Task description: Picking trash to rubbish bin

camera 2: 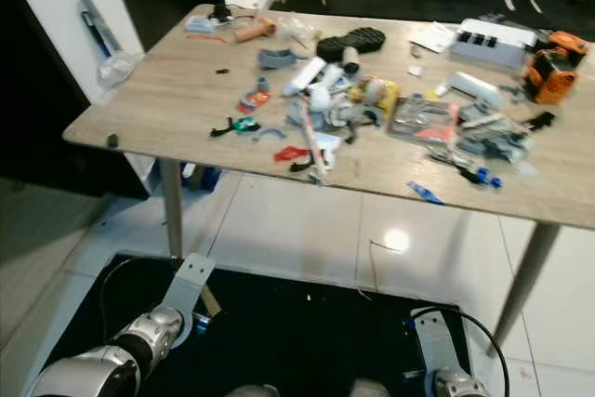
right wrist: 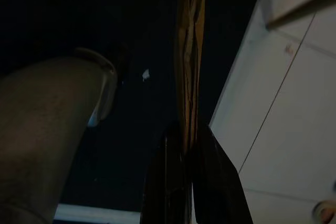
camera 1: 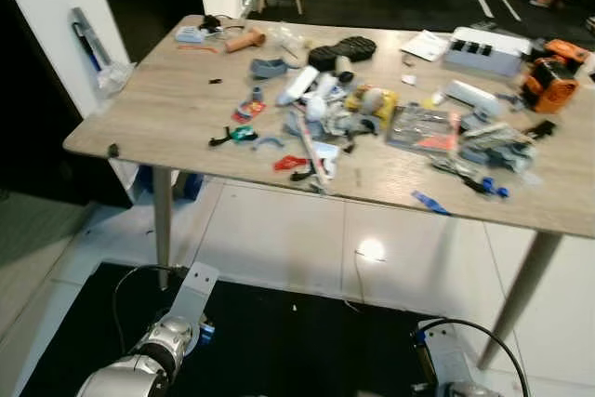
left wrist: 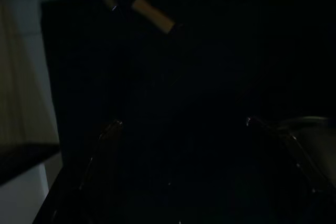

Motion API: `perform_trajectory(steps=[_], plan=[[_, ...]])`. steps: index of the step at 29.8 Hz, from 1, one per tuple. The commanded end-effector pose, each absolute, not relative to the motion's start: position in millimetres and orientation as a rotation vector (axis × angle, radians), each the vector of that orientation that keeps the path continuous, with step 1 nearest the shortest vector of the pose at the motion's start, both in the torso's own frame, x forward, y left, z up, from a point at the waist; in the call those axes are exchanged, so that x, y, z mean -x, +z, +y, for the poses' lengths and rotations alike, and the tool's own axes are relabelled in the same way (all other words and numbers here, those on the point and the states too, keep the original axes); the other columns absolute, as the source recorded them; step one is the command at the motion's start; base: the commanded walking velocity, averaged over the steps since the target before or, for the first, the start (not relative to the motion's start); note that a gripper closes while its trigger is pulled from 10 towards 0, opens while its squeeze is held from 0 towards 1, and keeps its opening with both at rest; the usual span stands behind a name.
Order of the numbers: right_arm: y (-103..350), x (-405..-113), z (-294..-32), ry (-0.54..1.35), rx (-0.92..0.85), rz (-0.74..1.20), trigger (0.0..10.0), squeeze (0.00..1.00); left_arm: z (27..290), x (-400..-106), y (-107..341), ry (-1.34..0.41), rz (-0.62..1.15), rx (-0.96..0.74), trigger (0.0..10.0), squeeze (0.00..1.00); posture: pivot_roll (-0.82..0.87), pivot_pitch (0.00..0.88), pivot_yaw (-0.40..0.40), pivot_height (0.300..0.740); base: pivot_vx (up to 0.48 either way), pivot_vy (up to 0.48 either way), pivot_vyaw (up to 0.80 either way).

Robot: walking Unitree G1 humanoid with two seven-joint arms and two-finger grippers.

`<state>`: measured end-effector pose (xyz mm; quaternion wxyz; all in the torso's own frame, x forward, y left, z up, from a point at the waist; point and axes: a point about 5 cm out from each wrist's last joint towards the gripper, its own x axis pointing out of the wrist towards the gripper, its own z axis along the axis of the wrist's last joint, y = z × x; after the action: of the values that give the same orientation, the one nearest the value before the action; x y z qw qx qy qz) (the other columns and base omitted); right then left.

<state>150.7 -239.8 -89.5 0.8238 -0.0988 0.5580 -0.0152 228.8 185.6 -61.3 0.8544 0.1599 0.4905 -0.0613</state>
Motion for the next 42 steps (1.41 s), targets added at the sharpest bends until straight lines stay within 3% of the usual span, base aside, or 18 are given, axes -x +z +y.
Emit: perform_trajectory(steps=[1,20,30,42], plan=[[-90,-149,-239,-0.025,0.222,1.194,10.0,0.0,184,-229,-61,-0.124,1.034,-0.325,10.0,0.0,0.0,0.0,-0.013,0.74,0.0,0.0,0.77],[-90,-128,-263,-0.032,0.242,1.227,10.0,0.0,184,-227,-63,-0.145,1.043,-0.33,10.0,0.0,0.0,0.0,-0.012,0.74,0.0,0.0,0.77],[-93,-137,-244,-0.006,0.235,1.213,10.0,0.0,183,-227,-63,-0.15,1.045,-0.327,10.0,0.0,0.0,0.0,-0.013,0.74,0.0,0.0,0.77],[-94,-139,-239,0.002,0.233,1.211,10.0,0.0,184,-226,-63,-0.158,1.047,-0.333,10.0,0.0,0.0,0.0,-0.009,0.74,0.0,0.0,0.77]])
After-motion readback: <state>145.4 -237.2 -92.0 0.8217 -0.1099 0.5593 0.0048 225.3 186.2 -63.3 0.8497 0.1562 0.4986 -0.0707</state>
